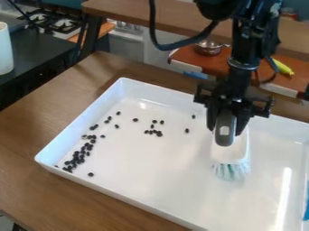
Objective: Sweep into pile
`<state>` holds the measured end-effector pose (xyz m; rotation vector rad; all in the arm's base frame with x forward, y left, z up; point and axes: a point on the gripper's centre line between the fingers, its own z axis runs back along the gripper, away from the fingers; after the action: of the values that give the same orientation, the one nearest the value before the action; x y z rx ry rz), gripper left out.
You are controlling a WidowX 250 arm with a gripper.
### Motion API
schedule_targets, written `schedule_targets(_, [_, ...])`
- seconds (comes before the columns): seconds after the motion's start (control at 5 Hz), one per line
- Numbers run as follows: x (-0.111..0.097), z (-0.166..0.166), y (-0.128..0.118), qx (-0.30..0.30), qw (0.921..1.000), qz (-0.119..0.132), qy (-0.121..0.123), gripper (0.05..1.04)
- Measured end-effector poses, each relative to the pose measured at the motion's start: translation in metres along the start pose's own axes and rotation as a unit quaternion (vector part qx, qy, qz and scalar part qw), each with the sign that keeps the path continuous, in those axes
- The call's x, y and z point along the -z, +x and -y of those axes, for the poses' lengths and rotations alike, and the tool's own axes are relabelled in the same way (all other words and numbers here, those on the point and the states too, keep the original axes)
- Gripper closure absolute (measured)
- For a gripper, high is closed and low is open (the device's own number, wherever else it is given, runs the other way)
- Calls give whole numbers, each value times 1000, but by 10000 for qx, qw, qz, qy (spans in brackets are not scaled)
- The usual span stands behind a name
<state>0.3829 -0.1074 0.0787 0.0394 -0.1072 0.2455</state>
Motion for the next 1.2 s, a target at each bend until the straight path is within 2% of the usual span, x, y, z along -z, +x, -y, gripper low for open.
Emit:
schedule_targets(0.4, [4,-16,14,-386,9992,-32,113,588])
schedule_targets(0.8, [9,-67,23,-1021,9939,-126,404,588])
schedule_targets(1.0, [11,-95,23,-1413,9882,-234,537,588])
schedule_targets(1.2, [13,-124,25,-1913,9793,-212,630,588])
